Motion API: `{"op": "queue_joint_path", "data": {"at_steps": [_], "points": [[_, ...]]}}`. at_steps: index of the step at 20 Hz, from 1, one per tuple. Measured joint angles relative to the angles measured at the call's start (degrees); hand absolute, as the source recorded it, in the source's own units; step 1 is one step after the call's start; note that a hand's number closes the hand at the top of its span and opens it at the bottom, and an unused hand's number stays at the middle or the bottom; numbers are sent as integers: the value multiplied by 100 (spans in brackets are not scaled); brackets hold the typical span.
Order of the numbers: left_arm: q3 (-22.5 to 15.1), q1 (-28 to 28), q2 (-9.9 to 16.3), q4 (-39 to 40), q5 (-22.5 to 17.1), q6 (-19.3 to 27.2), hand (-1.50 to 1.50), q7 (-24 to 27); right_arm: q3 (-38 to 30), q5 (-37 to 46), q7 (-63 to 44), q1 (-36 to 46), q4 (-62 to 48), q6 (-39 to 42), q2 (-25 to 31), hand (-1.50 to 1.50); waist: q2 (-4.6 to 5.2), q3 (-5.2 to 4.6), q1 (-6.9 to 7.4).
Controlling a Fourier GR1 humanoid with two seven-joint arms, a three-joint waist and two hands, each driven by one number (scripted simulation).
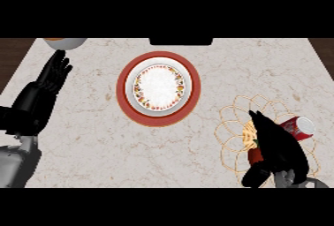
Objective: Pick the bell pepper from the placemat and place it in the plate
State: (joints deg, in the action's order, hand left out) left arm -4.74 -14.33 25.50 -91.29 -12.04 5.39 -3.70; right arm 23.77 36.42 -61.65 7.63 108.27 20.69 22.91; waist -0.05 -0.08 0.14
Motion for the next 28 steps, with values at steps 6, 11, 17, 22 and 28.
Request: {"op": "queue_joint_path", "data": {"at_steps": [6, 11, 17, 22, 28], "points": [[105, -113, -61, 56, 56, -48, 0, -44, -159, 155, 101, -126, -397, 130, -60, -150, 5, 4, -16], [257, -91, -88, 134, 90, -203, 0, 25, -373, 225, 367, -114, -859, 241, -180, -150, 6, 6, -9], [329, -105, -212, -4, 208, -265, 0, -151, -446, 443, 580, -364, -1219, 272, -367, -150, 4, 8, -15], [407, -193, -329, 84, 360, -319, 0, -149, -515, 750, 714, -503, -1521, 255, -414, -150, 5, 9, -22], [499, -143, -375, 2, 399, -441, 0, -223, -488, 1423, 1188, -316, -1842, -407, -411, 150, -17, -24, -20]]}}
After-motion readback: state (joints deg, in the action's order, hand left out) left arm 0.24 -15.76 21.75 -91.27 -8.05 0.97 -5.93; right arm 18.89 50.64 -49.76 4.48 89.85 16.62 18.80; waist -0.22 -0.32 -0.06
